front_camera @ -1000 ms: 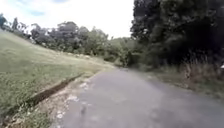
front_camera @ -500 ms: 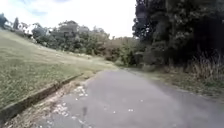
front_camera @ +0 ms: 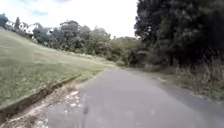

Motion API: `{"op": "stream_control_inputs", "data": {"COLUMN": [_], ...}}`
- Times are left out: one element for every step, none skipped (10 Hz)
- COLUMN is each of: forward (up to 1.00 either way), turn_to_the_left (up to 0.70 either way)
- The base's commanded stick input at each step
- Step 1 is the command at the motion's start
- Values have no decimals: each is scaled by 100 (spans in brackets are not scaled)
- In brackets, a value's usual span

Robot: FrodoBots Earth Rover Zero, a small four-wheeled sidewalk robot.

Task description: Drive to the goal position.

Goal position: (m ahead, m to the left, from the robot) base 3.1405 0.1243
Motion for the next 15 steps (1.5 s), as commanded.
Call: {"op": "stream_control_inputs", "data": {"forward": [100, 100, 100, 100, 100, 100, 100, 100, 100, 100, 100, 100, 100, 100, 100], "turn_to_the_left": [0, 0, -1, -29, -23, -2, 0, 0, 0, 0, 0, 0, 0, 0, 0]}}
